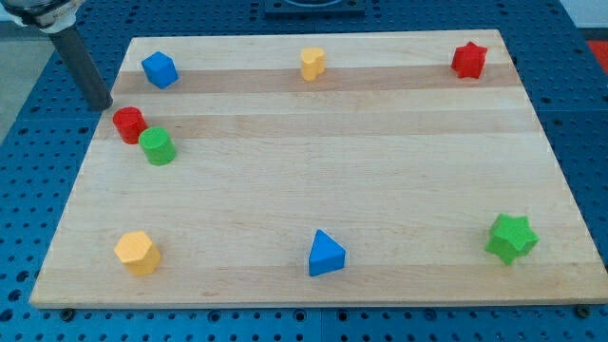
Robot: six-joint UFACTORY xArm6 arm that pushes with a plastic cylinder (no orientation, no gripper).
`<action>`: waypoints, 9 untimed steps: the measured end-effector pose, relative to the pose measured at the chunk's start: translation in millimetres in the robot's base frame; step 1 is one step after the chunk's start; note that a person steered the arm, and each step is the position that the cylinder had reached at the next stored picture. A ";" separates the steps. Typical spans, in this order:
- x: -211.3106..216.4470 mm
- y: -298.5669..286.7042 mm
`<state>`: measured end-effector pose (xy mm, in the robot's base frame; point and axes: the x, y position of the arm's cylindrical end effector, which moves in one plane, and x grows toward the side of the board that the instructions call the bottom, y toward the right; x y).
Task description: Slide red circle to the bottom of blue cube
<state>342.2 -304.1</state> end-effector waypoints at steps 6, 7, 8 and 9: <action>57.3 37.0; 8.0 38.2; -37.3 38.9; -37.6 39.0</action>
<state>304.6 -265.1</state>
